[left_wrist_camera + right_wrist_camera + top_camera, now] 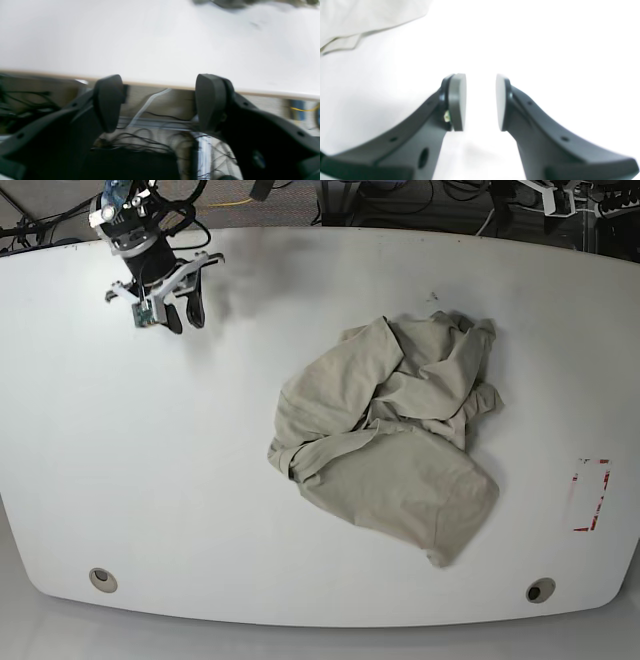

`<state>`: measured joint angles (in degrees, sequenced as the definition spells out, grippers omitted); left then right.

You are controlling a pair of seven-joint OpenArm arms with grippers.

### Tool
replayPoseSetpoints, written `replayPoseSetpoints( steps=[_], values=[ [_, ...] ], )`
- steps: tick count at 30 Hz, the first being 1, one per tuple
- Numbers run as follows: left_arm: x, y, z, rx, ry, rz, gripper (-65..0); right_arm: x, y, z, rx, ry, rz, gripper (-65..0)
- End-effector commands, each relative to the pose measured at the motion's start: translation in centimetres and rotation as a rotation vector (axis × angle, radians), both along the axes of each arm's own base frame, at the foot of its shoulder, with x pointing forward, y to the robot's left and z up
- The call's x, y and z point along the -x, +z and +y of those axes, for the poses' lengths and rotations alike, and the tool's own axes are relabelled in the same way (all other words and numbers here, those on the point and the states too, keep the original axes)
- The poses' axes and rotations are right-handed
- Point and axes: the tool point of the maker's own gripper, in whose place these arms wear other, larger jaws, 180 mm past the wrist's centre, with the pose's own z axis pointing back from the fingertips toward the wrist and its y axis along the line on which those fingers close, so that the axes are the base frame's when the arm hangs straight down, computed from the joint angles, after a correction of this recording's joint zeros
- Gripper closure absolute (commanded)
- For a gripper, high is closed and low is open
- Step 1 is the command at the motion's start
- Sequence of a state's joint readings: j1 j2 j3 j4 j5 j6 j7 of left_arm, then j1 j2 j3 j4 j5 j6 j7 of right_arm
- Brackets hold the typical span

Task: Fold the T-shirt properly
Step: 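Move the right gripper down onto the crumpled beige T-shirt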

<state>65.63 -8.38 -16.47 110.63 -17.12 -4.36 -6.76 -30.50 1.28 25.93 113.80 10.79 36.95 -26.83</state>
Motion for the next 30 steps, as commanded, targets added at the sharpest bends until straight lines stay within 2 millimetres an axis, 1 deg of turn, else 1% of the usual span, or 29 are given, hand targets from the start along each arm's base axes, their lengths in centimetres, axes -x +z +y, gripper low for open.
replayPoseSetpoints(
  steps=[1,3,4,5,6,7,8,10,12,16,17,19,22,23,27,30],
  values=[
    [-0.5,1.0,0.6,-0.022,0.02,-0.042,-42.8,-2.7,2.0,0.5,0.005,0.042,-0.063,-28.4],
    [-0.3,0.9,0.6,-0.017,0.031,-0.04,-42.8,-3.7,2.2,0.6,0.024,0.061,-0.054,-35.4],
    [-0.3,0.9,0.5,-0.017,0.033,-0.04,-42.8,-4.3,2.4,0.5,0.036,0.063,-0.054,-39.8],
    [-0.2,0.8,0.5,-0.016,0.037,-0.038,-42.8,-4.9,2.7,0.2,0.052,0.067,-0.059,-42.5],
    [-0.2,0.8,0.5,-0.016,0.037,-0.038,-42.8,-5.6,3.1,0.1,0.06,0.073,-0.068,-43.8],
    [-0.3,0.8,0.5,-0.016,0.035,-0.038,-42.8,-6.7,3.7,0.5,0.066,0.091,-0.087,-43.6],
    [-0.4,0.8,0.6,-0.017,0.032,-0.04,-42.8,-7.6,3.8,1.6,0.065,0.129,-0.091,-42.8],
    [-0.9,0.9,0.6,-0.018,0.03,-0.054,-42.8,-8.8,4.1,3.0,0.094,0.199,-0.092,-41.9],
    [-1.6,1.1,0.6,-0.029,0.023,-0.073,-42.8,-9.9,4.6,5.6,0.138,0.304,-0.108,-41.4],
    [-1.8,1.0,0.4,-0.092,-0.026,-0.064,-42.8,-10.8,4.5,9.7,0.194,0.456,-0.122,-41.5],
    [-1.8,0.9,0.4,-0.104,-0.035,-0.061,-42.8,-11.2,4.7,10.3,0.208,0.48,-0.13,-41.5],
    [-2.0,0.9,0.3,-0.121,-0.051,-0.063,-42.8,-12.2,4.7,12.4,0.241,0.546,-0.143,-41.5],
    [-2.9,1.1,0.3,-0.131,-0.056,-0.086,-42.8,-13.1,4.1,14.9,0.286,0.633,-0.14,-41.5],
    [-3.1,1.2,0.3,-0.137,-0.06,-0.091,-42.8,-13.3,3.8,16.0,0.297,0.672,-0.135,-41.5],
    [-3.2,1.1,0.2,-0.151,-0.072,-0.088,-42.8,-14.5,3.2,18.2,0.31,0.741,-0.122,-41.5],
    [-3.3,1.1,0.3,-0.151,-0.071,-0.09,-42.8,-15.5,3.5,20.6,0.286,0.766,-0.126,-41.5]
  ],
)
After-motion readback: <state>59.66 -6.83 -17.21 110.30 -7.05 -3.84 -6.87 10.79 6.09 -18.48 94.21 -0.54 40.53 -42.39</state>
